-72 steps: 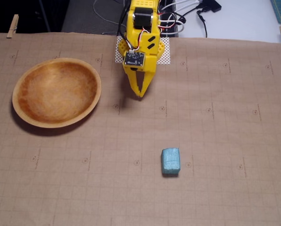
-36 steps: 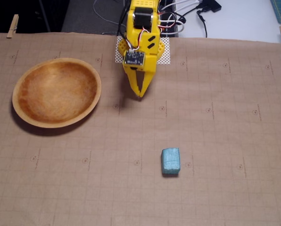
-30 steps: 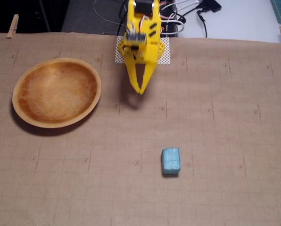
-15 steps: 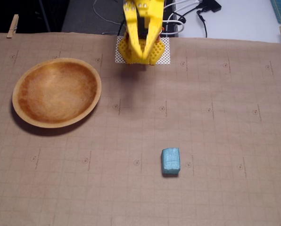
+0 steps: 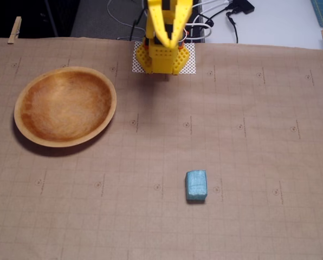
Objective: Grasp a blue block and put it in the bowl.
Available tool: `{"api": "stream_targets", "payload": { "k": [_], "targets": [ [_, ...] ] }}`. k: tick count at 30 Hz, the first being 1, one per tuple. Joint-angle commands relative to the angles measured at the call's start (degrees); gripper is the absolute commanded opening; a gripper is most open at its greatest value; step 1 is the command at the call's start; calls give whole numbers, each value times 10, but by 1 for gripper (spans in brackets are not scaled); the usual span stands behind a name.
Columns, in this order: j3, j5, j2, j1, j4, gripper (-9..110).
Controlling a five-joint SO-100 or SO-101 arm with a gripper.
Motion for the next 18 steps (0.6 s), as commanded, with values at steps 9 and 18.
{"api": "stream_targets", "payload": {
  "k": [9,18],
  "targets": [
    [-47,4,-148,-50,-15,31],
    [-50,4,-196,-55,-31,54]
  ]
}}
